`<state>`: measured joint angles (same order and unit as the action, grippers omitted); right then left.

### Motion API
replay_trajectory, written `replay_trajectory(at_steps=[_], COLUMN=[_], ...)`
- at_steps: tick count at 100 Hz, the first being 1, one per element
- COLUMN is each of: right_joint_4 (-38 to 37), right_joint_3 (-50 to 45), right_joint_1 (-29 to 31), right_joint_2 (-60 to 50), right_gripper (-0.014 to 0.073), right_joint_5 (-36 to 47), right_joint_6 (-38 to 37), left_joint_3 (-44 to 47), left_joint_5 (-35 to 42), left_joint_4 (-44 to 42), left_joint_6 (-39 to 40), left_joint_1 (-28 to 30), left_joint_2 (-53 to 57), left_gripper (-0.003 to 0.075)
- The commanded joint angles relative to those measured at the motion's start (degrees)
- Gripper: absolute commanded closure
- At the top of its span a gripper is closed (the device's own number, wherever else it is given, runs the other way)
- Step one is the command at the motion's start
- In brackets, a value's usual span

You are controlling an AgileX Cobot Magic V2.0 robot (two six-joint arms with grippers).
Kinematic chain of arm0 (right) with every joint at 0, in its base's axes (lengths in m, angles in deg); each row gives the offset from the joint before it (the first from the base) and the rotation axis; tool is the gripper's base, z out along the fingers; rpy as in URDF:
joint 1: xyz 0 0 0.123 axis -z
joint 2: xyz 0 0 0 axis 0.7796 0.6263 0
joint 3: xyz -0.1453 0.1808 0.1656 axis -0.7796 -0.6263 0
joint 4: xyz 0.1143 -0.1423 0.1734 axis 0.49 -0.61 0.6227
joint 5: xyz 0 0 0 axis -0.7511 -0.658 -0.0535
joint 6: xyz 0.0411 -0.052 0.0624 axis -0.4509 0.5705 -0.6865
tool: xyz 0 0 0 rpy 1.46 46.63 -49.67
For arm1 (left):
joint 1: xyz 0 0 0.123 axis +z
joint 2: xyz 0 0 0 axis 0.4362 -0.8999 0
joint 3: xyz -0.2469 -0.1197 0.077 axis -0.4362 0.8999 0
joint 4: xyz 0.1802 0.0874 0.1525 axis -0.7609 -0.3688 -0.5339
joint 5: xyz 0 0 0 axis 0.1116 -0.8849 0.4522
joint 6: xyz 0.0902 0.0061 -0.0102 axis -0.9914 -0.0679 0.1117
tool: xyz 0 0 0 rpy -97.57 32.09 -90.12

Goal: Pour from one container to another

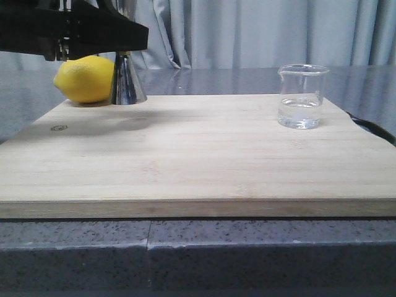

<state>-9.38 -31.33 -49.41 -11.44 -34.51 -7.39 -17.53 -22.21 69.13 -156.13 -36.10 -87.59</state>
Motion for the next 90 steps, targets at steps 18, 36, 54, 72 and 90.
replay_trajectory(at_steps=[18,36,54,72,90], right_joint_4=[10.0,16.1,15.9,15.4,17.0], right_joint_3=[7.2,10.6,13.2,15.9,15.7], right_joint_1=[0.0,-1.1,-11.7,-18.9,-20.1], right_joint_2=[8.3,14.4,19.1,25.1,30.8], right_gripper=[-0.0014,-0.0014,-0.0014,-0.0014,-0.0014], right_joint_5=[-0.5,-1.4,-1.1,0.8,6.5], right_joint_6=[13.6,18.2,19.7,19.7,19.7], left_joint_3=[-2.5,-2.5,-2.5,-2.5,-2.5], left_joint_5=[-6.5,-6.5,-6.4,-5.8,-5.8], left_joint_4=[4.6,4.6,4.6,4.6,4.6], left_joint_6=[0.9,0.9,0.9,0.9,0.9], left_joint_1=[-0.4,-0.4,-0.4,-0.4,-0.4], left_joint_2=[2.1,2.1,2.1,2.1,2.1], left_gripper=[0.0502,0.0502,0.0502,0.0502,0.0502])
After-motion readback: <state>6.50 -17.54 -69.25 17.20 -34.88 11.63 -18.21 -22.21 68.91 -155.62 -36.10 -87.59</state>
